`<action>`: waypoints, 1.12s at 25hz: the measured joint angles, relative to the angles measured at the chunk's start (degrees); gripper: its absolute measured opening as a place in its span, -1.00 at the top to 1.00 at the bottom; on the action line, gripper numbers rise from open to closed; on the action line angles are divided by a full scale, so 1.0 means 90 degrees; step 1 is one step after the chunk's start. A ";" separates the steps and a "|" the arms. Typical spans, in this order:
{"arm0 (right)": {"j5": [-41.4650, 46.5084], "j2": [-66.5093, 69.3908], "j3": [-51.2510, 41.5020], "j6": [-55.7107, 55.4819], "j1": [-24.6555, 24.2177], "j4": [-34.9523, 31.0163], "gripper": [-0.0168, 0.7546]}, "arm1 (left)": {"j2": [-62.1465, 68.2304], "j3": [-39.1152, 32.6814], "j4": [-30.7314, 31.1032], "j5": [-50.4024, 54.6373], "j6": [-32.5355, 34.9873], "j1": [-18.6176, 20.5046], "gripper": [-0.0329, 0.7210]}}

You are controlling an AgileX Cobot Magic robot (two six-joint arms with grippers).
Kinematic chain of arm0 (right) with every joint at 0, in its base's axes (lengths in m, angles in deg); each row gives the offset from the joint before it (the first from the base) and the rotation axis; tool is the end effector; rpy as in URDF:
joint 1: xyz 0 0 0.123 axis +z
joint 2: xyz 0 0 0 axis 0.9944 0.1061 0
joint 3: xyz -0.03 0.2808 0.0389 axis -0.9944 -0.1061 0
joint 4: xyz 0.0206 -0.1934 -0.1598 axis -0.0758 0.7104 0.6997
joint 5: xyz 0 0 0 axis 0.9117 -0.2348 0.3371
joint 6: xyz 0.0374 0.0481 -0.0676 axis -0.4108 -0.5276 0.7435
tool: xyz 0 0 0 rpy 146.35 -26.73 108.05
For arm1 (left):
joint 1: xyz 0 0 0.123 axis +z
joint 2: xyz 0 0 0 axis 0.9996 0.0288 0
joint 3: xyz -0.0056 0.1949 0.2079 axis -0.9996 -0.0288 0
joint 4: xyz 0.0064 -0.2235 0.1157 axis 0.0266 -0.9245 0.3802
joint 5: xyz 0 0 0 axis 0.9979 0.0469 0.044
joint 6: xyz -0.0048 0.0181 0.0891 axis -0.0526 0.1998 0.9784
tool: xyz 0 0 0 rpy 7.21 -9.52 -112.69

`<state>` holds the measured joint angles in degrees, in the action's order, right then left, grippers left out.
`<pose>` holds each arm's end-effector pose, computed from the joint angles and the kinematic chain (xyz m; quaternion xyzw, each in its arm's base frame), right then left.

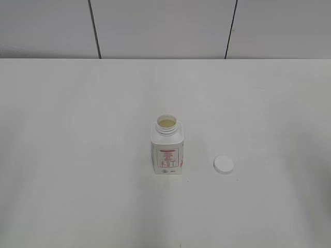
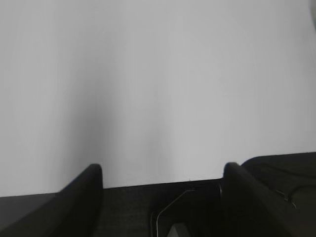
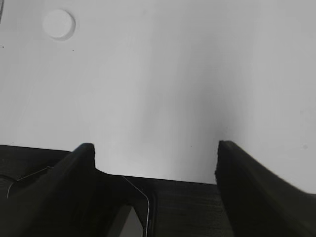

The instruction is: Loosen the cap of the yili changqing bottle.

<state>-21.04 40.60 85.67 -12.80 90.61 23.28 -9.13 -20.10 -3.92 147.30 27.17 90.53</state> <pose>0.1078 0.0193 0.2841 -0.0839 0.9571 0.0459 0.2735 0.0660 0.0007 0.2923 0.0029 0.9579 0.0018 0.2872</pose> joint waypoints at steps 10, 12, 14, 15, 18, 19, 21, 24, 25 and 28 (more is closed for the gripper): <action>0.0417 -0.0865 -0.0210 -0.0101 0.0000 -0.0006 -0.59 | -0.1365 -0.0518 0.0080 -0.0460 -0.0106 0.0000 -0.33; 0.0465 -0.1016 -0.0241 -0.0115 0.0000 -0.0006 -0.59 | -0.1585 -0.0588 0.0080 -0.0617 -0.0106 0.0000 -0.33; 0.0505 -0.1161 -0.0248 -0.0115 0.0000 -0.0006 -0.59 | -0.1730 -0.0651 0.0080 -0.0736 -0.0106 0.0000 -0.33; 0.0505 -0.1212 -0.0248 -0.0120 0.0000 -0.0006 -0.59 | -0.1795 -0.0676 0.0080 -0.0776 -0.0106 0.0000 -0.33; 0.0505 -0.1377 -0.0250 -0.0120 0.0000 -0.0006 -0.59 | -0.1995 -0.0697 0.0086 -0.0807 -0.0079 0.0000 -0.33; 0.0505 -0.1418 -0.0250 -0.0120 0.0000 -0.0006 -0.59 | -0.2068 -0.0697 0.0086 -0.0814 -0.0074 0.0000 -0.33; 0.0510 -0.1473 -0.0250 -0.0120 0.0000 -0.0006 -0.59 | -0.2188 -0.0697 0.0086 -0.0814 -0.0074 0.0000 -0.33; 0.0510 -0.1594 -0.0367 -0.0127 0.0000 -0.0006 -0.59 | -0.2316 -0.0697 0.0086 -0.0807 -0.0066 0.0000 -0.32; 0.0510 -0.1652 -0.0477 -0.0134 0.0000 -0.0006 -0.59 | -0.2366 -0.0697 0.0086 -0.0807 -0.0067 0.0000 -0.32; 0.0502 -0.1954 -0.0728 -0.0134 0.0000 -0.0018 -0.59 | -0.2573 -0.0697 0.0086 -0.0814 -0.0067 0.0000 -0.32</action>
<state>-16.53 23.01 79.12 -14.00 90.61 23.12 -32.28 -26.37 -3.15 139.98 26.57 90.53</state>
